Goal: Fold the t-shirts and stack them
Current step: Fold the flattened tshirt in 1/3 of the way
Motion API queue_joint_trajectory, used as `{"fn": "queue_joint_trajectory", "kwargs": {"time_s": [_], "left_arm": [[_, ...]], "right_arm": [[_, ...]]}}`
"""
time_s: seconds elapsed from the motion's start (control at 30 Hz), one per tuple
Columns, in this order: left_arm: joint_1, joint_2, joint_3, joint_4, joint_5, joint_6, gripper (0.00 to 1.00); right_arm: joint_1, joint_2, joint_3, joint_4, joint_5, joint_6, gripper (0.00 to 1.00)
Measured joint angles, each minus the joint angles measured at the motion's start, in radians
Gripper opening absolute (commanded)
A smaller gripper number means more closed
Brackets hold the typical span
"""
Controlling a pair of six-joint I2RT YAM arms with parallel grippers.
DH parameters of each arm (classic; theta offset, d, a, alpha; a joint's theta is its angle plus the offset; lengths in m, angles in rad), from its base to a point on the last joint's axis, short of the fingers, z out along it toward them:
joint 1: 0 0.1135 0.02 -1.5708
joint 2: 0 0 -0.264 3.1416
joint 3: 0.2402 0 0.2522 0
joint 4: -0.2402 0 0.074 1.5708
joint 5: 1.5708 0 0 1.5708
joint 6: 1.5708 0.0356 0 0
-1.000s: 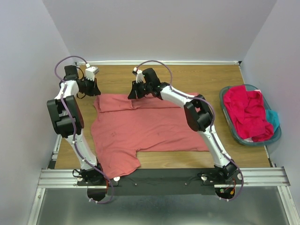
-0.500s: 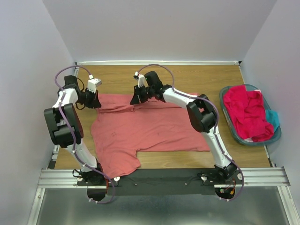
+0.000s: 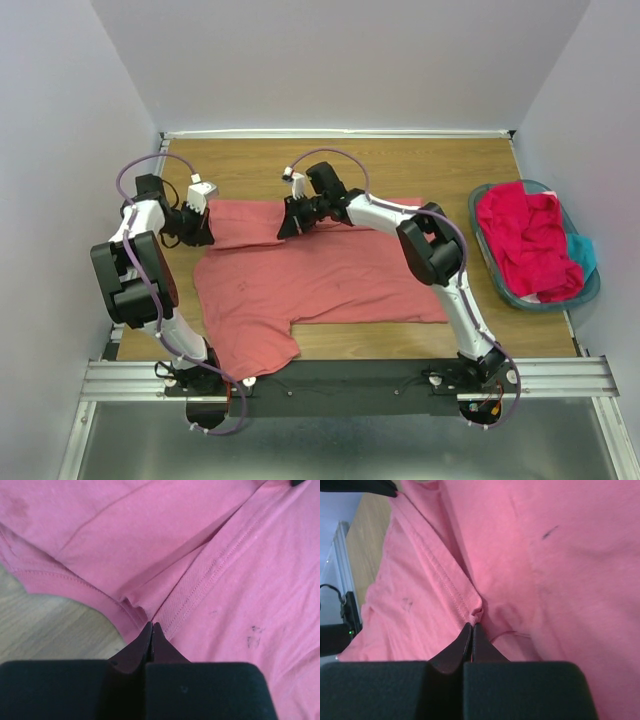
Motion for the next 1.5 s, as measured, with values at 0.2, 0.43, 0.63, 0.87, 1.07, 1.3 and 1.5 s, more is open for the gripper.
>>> {"fn": "queue_joint_trajectory", "kwargs": {"time_s": [0.2,0.43,0.63,0.87,1.07,1.3,1.5], "left_arm": [[0.006,-0.018,-0.029,-0.009,-0.024,0.033,0.0],[0.011,-0.031,-0.065,-0.023,-0.045,0.068,0.0],[0.013,-0.032,-0.078,-0.042,-0.06,0.11,0.3],[-0.022,-0.041,0.014,-0.131,-0.053,0.164,0.38],[-0.216,-0.02,0.158,-0.07,-0.013,0.075,0.38],[-0.425,0.143,0.299,0.1,0.014,-0.148,0.36],[-0.505,0.265,0.383,0.18,0.011,-0.26,0.35]], "right_arm": [[0.019,-0.026,-0.025,0.0,-0.019,-0.007,0.0],[0.026,-0.043,-0.053,0.001,-0.024,-0.02,0.13],[0.028,-0.065,-0.103,-0.004,-0.041,-0.04,0.54],[0.01,-0.187,-0.166,-0.075,-0.035,-0.085,0.54],[-0.198,-0.325,-0.171,-0.146,-0.004,-0.13,0.44],[-0.47,-0.347,-0.166,-0.279,0.215,-0.272,0.32],[-0.466,-0.333,-0.165,-0.346,0.359,-0.393,0.27]]}}
